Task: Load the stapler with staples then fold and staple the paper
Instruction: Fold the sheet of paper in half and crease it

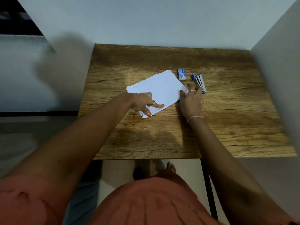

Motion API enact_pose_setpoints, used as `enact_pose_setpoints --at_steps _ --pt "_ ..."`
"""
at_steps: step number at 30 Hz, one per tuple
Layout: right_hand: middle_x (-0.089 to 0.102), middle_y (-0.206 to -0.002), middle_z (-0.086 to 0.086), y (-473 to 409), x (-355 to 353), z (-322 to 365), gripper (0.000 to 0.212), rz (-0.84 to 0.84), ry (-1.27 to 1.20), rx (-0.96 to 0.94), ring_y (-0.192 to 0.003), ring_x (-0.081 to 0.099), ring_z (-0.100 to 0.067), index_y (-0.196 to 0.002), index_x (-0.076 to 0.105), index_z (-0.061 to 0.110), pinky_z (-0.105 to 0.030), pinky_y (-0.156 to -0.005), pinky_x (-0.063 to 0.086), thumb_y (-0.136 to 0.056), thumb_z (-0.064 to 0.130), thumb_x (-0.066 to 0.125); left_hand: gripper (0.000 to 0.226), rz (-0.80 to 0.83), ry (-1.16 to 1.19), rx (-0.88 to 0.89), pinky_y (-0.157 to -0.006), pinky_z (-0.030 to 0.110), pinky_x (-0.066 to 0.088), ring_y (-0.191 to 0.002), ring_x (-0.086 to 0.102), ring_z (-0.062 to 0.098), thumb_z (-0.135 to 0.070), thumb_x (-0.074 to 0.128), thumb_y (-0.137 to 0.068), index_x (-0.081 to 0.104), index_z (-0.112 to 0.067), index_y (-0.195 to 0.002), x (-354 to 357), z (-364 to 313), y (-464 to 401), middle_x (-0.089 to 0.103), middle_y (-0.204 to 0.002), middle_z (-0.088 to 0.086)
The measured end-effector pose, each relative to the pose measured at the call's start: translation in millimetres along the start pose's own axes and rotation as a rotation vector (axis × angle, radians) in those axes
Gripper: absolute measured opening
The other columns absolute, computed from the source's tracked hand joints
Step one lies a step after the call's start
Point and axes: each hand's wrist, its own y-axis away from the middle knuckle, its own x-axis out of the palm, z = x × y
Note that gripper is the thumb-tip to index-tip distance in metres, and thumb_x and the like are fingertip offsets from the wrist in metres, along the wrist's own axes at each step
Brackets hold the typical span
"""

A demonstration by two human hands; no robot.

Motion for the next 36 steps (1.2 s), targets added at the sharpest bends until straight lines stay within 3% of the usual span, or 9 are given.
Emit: enact_pose_setpoints --at_steps 5,9,15,23,29,36 --pt "0.047 -0.116 -0.011 66.6 -1.5 4.5 0.03 0.11 -0.042 -0.294 -0.109 0.047 -0.026 -0.123 0.053 0.016 -0.046 -0.094 0.036 -0.095 0.023 0.044 0.071 0.021 0.017 0.013 -0.09 0.029 0.038 -0.1 0.043 0.016 -0.03 0.062 -0.091 0.019 -0.046 -0.146 -1.7 3.6 -1.8 0.034 -0.11 0.001" --pt "0.046 -0.1 0.0 103.0 -3.5 3.7 0.035 0.29 0.06 -0.506 -0.098 0.045 -0.017 -0.125 0.053 0.027 -0.033 -0.073 0.02 -0.094 0.031 0.039 0.08 0.046 0.06 0.02 -0.087 0.024 0.033 -0.097 0.041 0.013 -0.033 0.069 -0.085 0.019 -0.048 -0.145 -3.4 7.1 -1.2 0.034 -0.11 -0.001" --pt "0.04 -0.103 0.006 100.3 -8.0 3.8 0.039 0.374 0.154 -0.579 -0.099 0.039 -0.01 -0.133 0.042 0.051 -0.034 -0.076 0.021 -0.095 0.044 0.037 0.089 0.047 0.092 0.024 -0.085 0.024 0.033 -0.096 0.039 0.011 -0.031 0.076 -0.078 0.02 -0.047 -0.145 -4.4 6.9 -1.4 0.034 -0.11 -0.001" --pt "0.039 -0.099 0.004 77.8 -13.4 -11.1 0.041 0.28 0.291 -0.466 -0.097 0.042 -0.016 -0.131 0.038 0.058 -0.032 -0.069 0.009 -0.092 0.05 0.031 0.095 0.021 0.128 0.025 -0.08 0.025 0.034 -0.091 0.042 0.009 -0.03 0.079 -0.075 0.018 -0.049 -0.145 -1.7 11.8 -4.2 0.038 -0.109 -0.002" --pt "0.046 -0.109 -0.005 34.3 -30.9 -39.7 0.036 0.223 0.319 -0.289 -0.105 0.044 -0.023 -0.127 0.048 0.054 -0.044 -0.09 0.024 -0.094 0.047 0.036 0.095 0.023 0.129 0.007 -0.083 0.027 0.038 -0.099 0.043 0.013 -0.032 0.079 -0.075 0.016 -0.05 -0.145 1.6 15.2 -9.6 0.04 -0.111 -0.002" --pt "0.047 -0.121 -0.008 -4.9 -47.9 -54.6 0.037 0.208 0.303 -0.09 -0.116 0.043 -0.025 -0.124 0.059 0.04 -0.048 -0.099 0.023 -0.094 0.043 0.037 0.094 0.005 0.134 0.0 -0.08 0.025 0.034 -0.091 0.042 0.01 -0.034 0.079 -0.075 0.017 -0.054 -0.143 5.4 19.8 -13.1 0.039 -0.108 -0.006"
